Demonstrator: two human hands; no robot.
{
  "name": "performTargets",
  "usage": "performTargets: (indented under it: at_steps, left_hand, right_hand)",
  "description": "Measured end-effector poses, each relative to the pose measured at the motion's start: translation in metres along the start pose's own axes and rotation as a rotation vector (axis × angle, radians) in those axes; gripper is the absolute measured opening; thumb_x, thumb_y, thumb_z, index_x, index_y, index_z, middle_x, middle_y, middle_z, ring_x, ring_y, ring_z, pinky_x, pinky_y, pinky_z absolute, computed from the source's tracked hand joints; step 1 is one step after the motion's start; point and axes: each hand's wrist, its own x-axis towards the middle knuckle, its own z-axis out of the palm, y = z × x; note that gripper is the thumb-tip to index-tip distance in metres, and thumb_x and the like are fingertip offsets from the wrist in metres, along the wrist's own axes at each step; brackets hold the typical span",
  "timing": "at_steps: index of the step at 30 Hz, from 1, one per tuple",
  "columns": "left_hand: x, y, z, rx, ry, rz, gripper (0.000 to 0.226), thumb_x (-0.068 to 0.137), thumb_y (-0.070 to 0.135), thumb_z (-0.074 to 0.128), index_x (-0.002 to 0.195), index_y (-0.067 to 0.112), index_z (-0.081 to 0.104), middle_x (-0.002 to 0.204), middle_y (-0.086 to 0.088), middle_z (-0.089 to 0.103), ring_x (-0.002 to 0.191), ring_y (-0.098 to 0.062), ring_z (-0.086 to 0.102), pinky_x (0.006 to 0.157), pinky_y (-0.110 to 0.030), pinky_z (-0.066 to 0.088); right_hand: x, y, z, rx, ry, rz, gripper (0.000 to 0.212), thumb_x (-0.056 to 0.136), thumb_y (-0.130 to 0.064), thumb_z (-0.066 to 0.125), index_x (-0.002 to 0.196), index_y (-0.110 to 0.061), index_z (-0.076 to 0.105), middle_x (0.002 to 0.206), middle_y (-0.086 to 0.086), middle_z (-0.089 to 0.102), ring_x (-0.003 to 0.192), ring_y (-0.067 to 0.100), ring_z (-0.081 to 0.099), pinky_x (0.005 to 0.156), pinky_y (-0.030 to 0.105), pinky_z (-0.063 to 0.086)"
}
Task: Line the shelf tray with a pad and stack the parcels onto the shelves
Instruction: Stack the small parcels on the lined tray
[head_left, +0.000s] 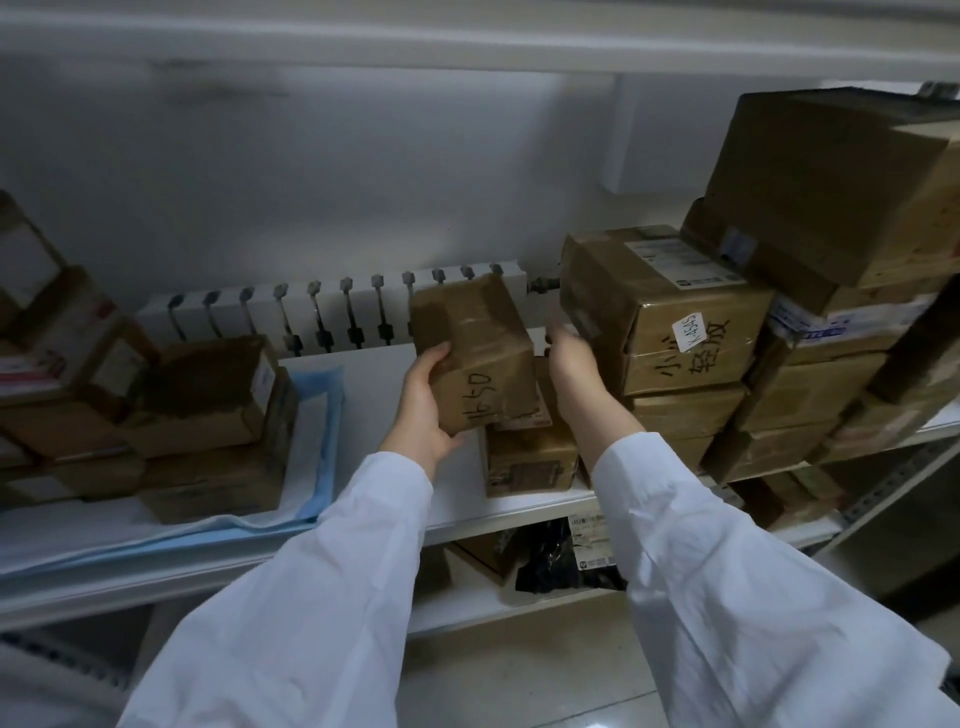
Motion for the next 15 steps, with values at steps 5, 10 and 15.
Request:
performTargets:
  at_steps: [5,10,15]
  left_hand:
    - [0.015,-0.011,-0.007,-0.147,-0.045,-0.087,0.054,0.076,0.057,0.057,0.115,0.020,0.061,0.117,-0.012,0.065,0.111,-0.032,0.055,0.084,-0.039,0.044]
    - [0.026,-0.024,-0.012,-0.216,-0.096,-0.168,0.061,0.073,0.064,0.052,0.114,0.020,0.062,0.120,-0.013,0.062,0.111,-0.033,0.052,0.078,-0.037,0.044]
    - [0.033,-0.027,-0.022,-0.346,-0.151,-0.198,0.068,0.074,0.068,0.045,0.123,0.022,0.059,0.128,-0.016,0.056,0.113,-0.035,0.048,0.080,-0.037,0.044]
  right_hand:
    - [0.013,0.034,-0.001,-0.163,0.005,0.175,0.027,0.100,-0.028,0.033,0.107,-0.012,0.054,0.115,0.013,0.060,0.110,0.030,0.056,0.101,0.038,0.043]
    - [0.021,0.049,-0.006,-0.128,-0.046,0.163,0.041,0.096,-0.028,0.036,0.125,-0.007,0.056,0.130,0.015,0.057,0.119,0.032,0.054,0.099,0.039,0.046]
    - [0.027,0.056,-0.010,-0.121,-0.066,0.145,0.024,0.097,-0.027,0.038,0.105,-0.014,0.058,0.134,0.014,0.054,0.123,0.030,0.052,0.100,0.038,0.043]
